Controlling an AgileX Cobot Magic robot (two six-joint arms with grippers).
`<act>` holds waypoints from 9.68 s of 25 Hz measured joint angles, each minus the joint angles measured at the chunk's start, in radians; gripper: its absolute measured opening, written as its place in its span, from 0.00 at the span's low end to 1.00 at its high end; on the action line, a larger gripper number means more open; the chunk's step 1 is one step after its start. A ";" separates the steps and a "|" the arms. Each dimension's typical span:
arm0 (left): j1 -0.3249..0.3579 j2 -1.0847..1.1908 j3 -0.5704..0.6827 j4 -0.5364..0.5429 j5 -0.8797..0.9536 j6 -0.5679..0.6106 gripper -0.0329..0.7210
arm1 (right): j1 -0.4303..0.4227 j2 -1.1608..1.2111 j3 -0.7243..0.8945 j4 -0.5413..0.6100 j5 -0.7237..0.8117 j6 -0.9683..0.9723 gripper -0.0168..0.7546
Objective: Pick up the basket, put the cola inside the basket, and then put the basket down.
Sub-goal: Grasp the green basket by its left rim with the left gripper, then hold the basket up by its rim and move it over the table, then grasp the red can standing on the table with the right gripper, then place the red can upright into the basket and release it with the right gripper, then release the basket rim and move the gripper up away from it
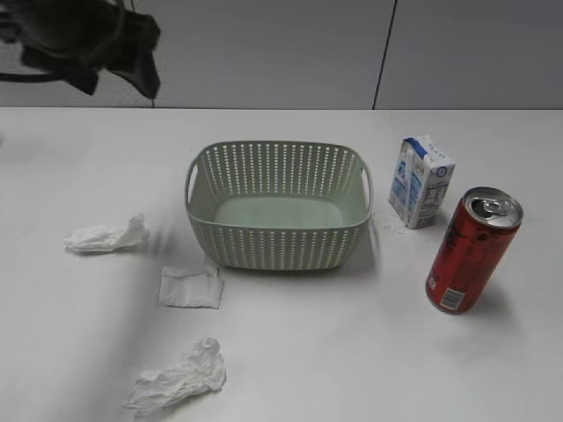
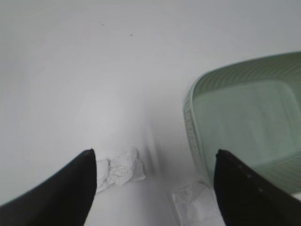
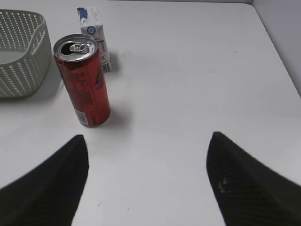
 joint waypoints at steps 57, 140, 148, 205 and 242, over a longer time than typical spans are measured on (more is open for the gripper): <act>-0.117 0.332 -0.245 -0.097 0.252 -0.242 0.05 | 0.000 0.000 0.000 0.000 0.001 0.000 0.79; -0.156 0.169 0.203 -0.060 -0.097 -0.341 0.05 | 0.186 1.705 -0.826 0.155 0.158 -0.006 0.67; -0.156 0.169 0.203 -0.060 -0.097 -0.341 0.05 | 0.186 1.598 -1.050 0.225 0.239 -0.032 0.67; -0.156 0.169 0.204 -0.043 -0.043 -0.341 0.05 | 0.445 1.866 -1.445 0.012 0.241 -0.029 0.79; -0.156 0.169 0.204 -0.089 -0.021 -0.341 0.05 | 0.086 0.378 -0.111 0.018 0.051 0.012 0.79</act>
